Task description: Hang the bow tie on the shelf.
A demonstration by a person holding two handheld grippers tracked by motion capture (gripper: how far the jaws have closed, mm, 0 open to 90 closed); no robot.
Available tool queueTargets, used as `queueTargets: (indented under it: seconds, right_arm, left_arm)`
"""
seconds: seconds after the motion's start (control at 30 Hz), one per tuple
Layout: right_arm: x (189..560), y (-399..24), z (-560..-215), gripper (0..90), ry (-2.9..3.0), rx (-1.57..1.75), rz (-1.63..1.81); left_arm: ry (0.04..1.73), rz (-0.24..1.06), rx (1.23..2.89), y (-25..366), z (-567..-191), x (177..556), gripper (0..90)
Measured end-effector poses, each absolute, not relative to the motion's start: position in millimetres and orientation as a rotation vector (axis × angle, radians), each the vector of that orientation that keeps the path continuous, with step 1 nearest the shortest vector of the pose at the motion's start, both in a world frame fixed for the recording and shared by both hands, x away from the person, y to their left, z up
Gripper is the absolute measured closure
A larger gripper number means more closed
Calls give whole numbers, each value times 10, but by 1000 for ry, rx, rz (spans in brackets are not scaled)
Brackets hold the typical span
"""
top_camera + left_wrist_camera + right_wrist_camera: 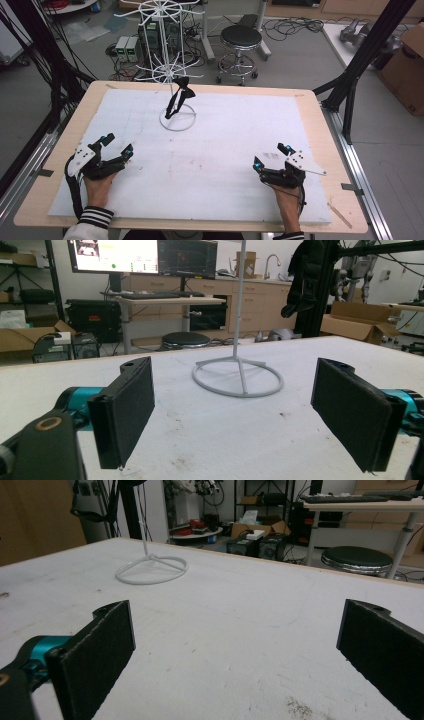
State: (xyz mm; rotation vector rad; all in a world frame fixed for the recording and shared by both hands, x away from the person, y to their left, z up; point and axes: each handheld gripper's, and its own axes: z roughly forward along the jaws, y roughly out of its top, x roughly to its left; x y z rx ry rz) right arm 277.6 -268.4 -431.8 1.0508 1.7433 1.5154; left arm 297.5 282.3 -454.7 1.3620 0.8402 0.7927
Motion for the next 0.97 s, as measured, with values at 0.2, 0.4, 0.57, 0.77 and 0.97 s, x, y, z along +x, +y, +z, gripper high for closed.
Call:
queueTargets:
  seconds: [0.2, 0.4, 0.57, 0.77, 0.97]
  right_arm:
    - [2783, -2690, -4453, 10, 1735, 1083, 1501]
    - [2762, -2653, -4495, 11, 1729, 1053, 1489]
    - [2763, -2674, -4502, 11, 1721, 1066, 1516]
    - [2769, -2673, -4505, 11, 1727, 1063, 1512]
    - [2792, -2642, -4496, 11, 1761, 1077, 1471]
  left_arm:
    - [856, 754, 1366, 2821, -4538, 2959, 182]
    - [856, 734, 1402, 2786, -4529, 2952, 186]
    - [861, 740, 1403, 2783, -4529, 2952, 184]
    - [869, 744, 1398, 2783, -4531, 2947, 181]
    - [880, 743, 1383, 2795, -4534, 2947, 181]
